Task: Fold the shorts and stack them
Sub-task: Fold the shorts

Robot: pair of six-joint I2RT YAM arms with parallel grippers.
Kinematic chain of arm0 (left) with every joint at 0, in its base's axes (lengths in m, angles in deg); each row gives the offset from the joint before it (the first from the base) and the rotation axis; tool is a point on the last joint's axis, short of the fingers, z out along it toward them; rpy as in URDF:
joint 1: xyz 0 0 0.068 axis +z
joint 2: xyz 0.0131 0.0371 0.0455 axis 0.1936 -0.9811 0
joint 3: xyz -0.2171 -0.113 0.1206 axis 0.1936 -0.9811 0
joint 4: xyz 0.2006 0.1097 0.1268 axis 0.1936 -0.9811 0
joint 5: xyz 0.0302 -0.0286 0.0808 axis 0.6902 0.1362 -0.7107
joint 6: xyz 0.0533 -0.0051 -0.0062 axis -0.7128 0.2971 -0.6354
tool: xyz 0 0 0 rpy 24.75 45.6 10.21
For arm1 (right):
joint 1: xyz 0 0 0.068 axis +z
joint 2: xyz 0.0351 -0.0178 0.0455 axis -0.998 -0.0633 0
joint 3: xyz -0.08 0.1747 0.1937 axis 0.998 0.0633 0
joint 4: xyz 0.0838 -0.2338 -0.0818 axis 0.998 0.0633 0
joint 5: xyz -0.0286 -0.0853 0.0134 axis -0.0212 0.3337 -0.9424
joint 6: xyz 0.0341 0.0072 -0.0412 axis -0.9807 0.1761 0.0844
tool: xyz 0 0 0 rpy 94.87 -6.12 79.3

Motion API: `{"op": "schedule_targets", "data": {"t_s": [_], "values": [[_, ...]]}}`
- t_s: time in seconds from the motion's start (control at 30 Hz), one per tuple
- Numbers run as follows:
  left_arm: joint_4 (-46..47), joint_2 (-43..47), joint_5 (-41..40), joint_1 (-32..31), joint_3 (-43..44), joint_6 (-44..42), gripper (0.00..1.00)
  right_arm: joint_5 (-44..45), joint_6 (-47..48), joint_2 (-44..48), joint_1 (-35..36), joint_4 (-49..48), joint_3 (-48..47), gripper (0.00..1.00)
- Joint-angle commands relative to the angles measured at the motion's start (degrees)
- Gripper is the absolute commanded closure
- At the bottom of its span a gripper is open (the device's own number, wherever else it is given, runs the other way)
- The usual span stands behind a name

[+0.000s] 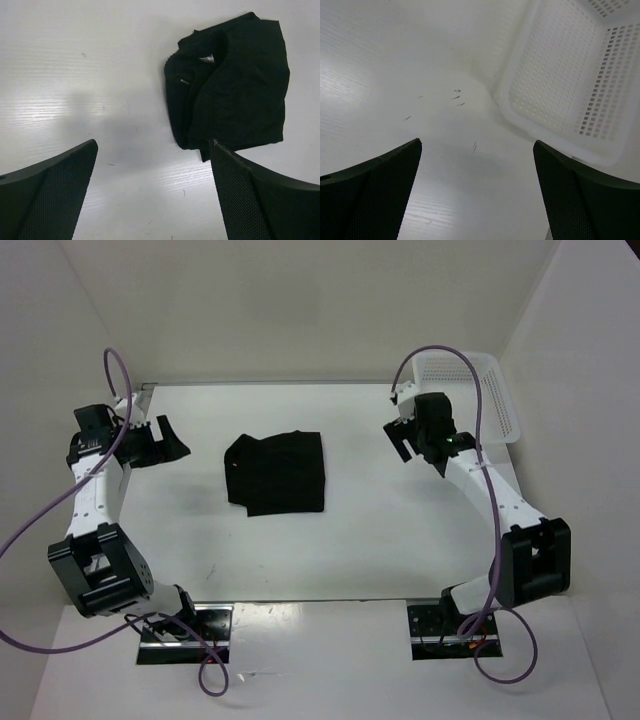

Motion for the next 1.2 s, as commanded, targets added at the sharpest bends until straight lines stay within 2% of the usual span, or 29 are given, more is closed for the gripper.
{"op": "schedule_targets", "data": {"t_s": [0.0, 0.3, 0.53, 0.83, 1.17], "values": [[2.3, 1.5, 2.3, 0.3, -1.2, -0.4, 0.00, 0.0, 1.1, 6.7, 0.7, -3.2, 2.0, 0.03], [8.2, 7.8, -5.7, 6.0, -7.4, -0.4, 0.00, 0.7, 1.6, 16.1, -1.8, -4.5, 11.0, 0.01], [9.4, 9.7, -9.8, 6.1, -8.5, -0.4, 0.00, 0.2, 2.1, 22.5, -2.4, -4.5, 16.1, 0.01], [12.1, 11.8, -18.1, 6.1, -10.5, -0.4, 0.00, -0.4, 2.1, 26.1, -2.4, -3.4, 20.0, 0.01], [12.1, 12.4, -15.8, 6.1, -11.7, -0.4, 0.00, -2.6, 2.1, 27.1, -2.4, -2.9, 22.2, 0.01]]}}
